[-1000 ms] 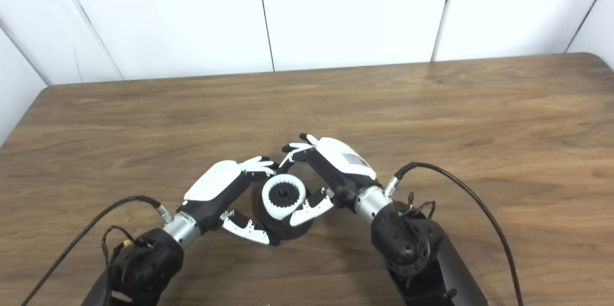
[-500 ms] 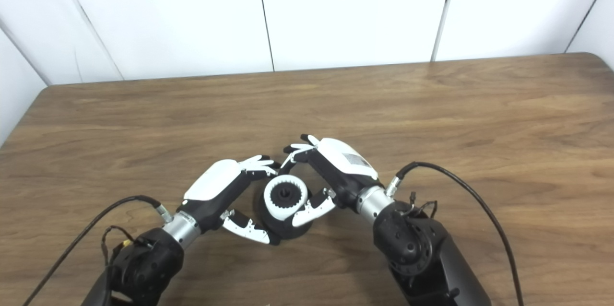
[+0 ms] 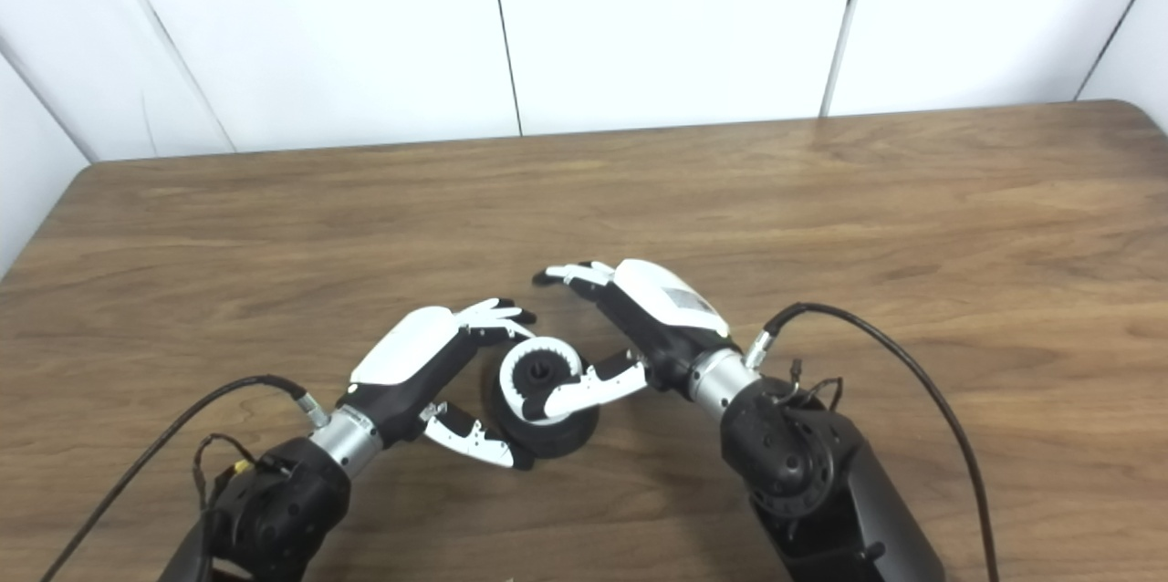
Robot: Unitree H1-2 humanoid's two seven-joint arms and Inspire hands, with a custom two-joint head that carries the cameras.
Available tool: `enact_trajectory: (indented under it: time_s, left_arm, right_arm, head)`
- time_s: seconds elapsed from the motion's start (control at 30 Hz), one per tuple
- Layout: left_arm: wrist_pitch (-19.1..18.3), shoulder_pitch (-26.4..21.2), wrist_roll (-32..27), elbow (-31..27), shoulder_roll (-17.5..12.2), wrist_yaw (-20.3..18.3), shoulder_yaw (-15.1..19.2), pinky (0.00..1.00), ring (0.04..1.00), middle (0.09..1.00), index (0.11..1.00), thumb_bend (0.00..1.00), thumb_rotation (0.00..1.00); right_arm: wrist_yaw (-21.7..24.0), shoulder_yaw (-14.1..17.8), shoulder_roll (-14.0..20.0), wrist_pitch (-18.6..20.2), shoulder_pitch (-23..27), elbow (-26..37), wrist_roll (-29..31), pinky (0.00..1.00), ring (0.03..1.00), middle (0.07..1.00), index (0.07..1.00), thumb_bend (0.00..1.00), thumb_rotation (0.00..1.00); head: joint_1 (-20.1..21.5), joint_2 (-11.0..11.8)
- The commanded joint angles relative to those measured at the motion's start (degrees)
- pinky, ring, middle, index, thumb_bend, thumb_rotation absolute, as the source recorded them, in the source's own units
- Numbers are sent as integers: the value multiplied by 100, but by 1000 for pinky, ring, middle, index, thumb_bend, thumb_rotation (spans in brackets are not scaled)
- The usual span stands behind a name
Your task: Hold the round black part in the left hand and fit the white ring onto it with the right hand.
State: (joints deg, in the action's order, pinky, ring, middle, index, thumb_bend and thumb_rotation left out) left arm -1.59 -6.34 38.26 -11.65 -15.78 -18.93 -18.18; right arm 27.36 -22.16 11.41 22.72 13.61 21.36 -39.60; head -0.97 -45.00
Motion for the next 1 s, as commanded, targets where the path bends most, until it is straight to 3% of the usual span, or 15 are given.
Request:
enact_trajectory:
  time_s: [0.0,0.23,0.33,0.67,0.97]
  left_arm:
    - [69,-145,15,-121,-29,128,49,900,949,883,581,784,263]
    - [-50,-137,53,-167,-30,63,58,887,954,885,605,797,291]
    - [-101,-137,73,-180,-51,44,72,878,952,884,650,835,356]
    - [-440,-172,-145,-347,-109,-164,261,858,947,889,820,990,365]
    - [-752,-231,-525,-527,-234,-482,451,843,957,939,920,1000,381]
  right_arm:
    - [-46,80,-25,-22,182,150,61,899,967,937,905,1000,542]
    - [-36,141,33,1,161,149,174,885,972,938,869,1000,525]
    - [-72,220,61,-19,145,149,297,882,972,935,859,1000,536]
    - [-177,499,153,-38,159,138,537,929,980,945,870,1000,528]
    - [-210,652,253,-79,220,78,658,937,984,944,861,1000,534]
  head:
    - [-13,-6]
    - [-31,10]
    - [-40,16]
    - [-46,42]
    - [-37,55]
